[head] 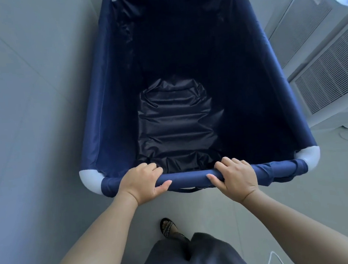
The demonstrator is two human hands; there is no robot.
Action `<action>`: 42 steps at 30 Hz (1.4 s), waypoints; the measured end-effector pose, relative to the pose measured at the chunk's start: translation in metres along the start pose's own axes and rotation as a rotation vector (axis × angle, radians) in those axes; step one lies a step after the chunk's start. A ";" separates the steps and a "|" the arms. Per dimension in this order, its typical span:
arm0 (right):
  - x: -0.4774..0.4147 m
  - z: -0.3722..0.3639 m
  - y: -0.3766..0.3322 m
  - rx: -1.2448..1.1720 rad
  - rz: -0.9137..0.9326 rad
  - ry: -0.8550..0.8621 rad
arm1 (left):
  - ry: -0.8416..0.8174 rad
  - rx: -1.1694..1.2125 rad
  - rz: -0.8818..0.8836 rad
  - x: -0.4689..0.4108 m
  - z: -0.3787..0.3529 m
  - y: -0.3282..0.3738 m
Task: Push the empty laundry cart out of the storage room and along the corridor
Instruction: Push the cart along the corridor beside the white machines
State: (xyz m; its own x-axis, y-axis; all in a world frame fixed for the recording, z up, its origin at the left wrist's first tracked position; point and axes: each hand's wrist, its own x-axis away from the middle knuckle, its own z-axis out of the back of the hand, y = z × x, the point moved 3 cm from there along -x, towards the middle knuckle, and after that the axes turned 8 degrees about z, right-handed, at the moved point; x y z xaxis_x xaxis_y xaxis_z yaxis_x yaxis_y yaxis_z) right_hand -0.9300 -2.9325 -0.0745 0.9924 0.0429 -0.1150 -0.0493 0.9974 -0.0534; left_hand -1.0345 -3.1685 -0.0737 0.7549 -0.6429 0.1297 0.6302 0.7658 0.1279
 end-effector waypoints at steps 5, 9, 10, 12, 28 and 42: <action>-0.006 0.005 0.011 -0.040 0.126 -0.060 | 0.074 -0.081 -0.050 -0.001 0.012 0.006; -0.007 0.005 0.009 -0.010 0.107 -0.032 | 0.122 -0.102 -0.045 -0.004 0.012 0.004; -0.008 0.004 0.008 -0.004 0.102 -0.018 | 0.124 -0.108 -0.043 -0.006 0.012 0.003; -0.010 0.003 0.006 0.005 0.096 -0.002 | 0.117 -0.105 -0.039 -0.008 0.012 0.001; -0.015 0.005 0.005 0.026 0.066 0.014 | -0.007 -0.049 -0.009 -0.015 0.005 -0.006; -0.015 0.004 0.003 0.004 0.069 0.031 | 0.042 -0.078 -0.027 -0.014 0.005 -0.009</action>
State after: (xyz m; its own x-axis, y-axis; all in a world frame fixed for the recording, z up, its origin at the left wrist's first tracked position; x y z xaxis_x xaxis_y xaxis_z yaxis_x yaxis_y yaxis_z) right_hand -0.9444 -2.9295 -0.0693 0.9827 0.1098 -0.1489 -0.1171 0.9923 -0.0406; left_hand -1.0516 -3.1667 -0.0722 0.7431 -0.6636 0.0860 0.6617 0.7479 0.0539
